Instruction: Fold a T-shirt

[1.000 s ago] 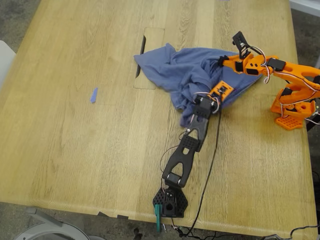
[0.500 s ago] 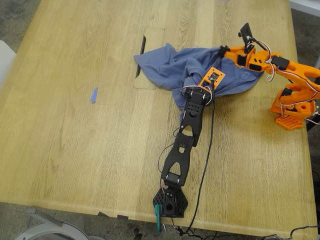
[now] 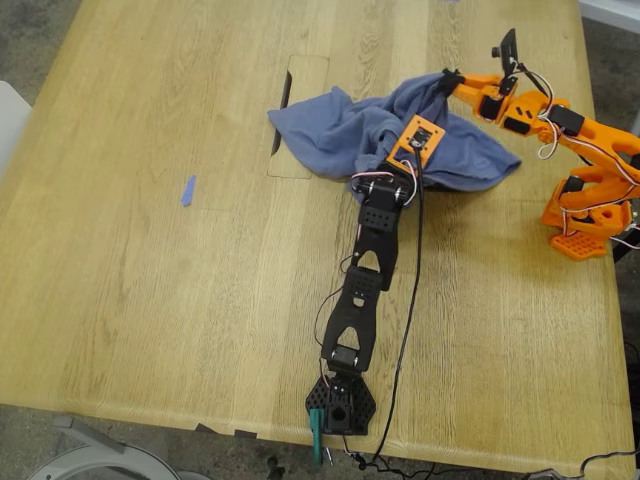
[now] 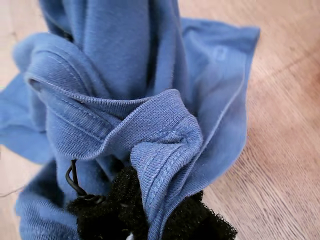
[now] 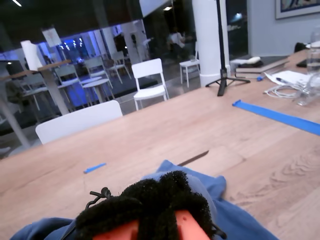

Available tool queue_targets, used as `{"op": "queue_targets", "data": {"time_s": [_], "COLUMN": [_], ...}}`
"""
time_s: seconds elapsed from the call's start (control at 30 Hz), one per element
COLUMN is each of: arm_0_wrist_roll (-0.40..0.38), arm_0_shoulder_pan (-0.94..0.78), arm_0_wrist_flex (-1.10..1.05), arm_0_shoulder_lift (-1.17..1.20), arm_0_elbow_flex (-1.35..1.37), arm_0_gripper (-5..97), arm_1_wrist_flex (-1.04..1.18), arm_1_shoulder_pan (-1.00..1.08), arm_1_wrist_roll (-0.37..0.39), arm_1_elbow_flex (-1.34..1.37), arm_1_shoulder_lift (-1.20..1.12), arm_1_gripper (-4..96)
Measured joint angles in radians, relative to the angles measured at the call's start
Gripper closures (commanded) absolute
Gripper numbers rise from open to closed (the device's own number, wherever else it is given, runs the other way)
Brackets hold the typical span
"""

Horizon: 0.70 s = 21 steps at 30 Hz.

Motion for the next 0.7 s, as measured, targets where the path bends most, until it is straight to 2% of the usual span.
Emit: {"op": "queue_targets", "data": {"time_s": [0.7], "arm_0_wrist_roll": [0.0], "arm_0_shoulder_pan": [-0.071], "arm_0_wrist_flex": [0.0], "arm_0_shoulder_lift": [0.341], "arm_0_elbow_flex": [0.0], "arm_0_gripper": [92], "arm_1_wrist_flex": [-0.206], "arm_1_shoulder_pan": [-0.041], "arm_1_wrist_roll": [-0.018], "arm_1_elbow_flex": [-0.106], "arm_1_shoulder_lift": [0.018], "arm_1_gripper": [91.3]}}
